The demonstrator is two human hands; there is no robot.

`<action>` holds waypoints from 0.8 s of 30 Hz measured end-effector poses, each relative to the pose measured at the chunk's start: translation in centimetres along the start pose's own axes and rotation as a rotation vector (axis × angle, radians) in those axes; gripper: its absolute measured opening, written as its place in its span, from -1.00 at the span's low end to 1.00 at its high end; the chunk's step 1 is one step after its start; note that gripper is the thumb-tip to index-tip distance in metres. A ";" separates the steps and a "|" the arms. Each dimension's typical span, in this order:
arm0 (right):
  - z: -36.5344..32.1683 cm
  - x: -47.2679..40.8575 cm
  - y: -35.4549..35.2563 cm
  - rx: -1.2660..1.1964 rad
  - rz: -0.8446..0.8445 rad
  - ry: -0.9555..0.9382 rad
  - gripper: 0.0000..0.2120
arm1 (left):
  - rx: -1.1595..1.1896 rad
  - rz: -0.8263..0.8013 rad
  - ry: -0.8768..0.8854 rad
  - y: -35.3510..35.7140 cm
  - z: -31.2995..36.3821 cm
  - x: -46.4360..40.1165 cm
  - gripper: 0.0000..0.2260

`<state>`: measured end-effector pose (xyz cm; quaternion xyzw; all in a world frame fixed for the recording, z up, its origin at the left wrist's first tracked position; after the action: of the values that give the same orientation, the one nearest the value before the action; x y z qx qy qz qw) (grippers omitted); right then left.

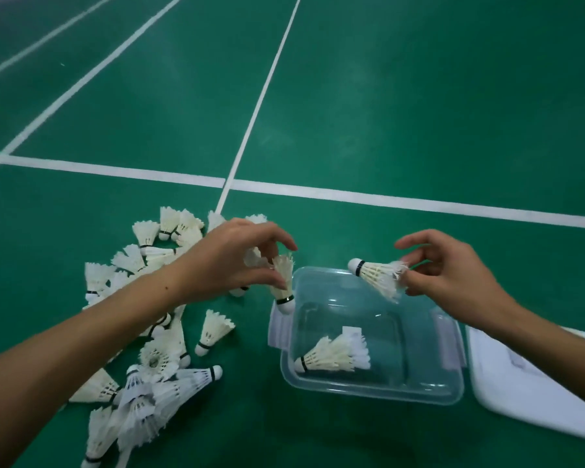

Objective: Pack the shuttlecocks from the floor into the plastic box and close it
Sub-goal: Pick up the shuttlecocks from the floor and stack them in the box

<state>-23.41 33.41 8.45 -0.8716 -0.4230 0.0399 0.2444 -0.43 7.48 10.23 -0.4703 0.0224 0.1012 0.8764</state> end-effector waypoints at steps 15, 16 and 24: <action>8.4 2.9 1.1 0.751 -0.194 -0.200 -0.50 | 0.000 -0.329 0.076 11.8 4.4 -6.1 -0.53; 8.6 2.7 1.5 0.786 -0.213 -0.196 -0.45 | -0.012 -0.349 0.058 12.3 4.2 -6.2 -0.52; 9.7 1.6 4.2 0.809 -0.380 -0.112 -0.32 | 0.033 -0.422 -0.003 13.9 3.2 -5.7 -0.49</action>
<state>-22.06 36.18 -1.80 -0.6092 -0.5385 0.2035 0.5454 -8.96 16.77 1.38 -0.4500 -0.0764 -0.0843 0.8858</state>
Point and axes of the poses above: each hand's wrist, its own x-axis away from the middle knuckle, its own y-axis out of the palm, z = x × y, the point moved 1 cm from there along -x, towards the middle knuckle, and after that the axes turned 2 degrees about -y, right-handed, at the moved point
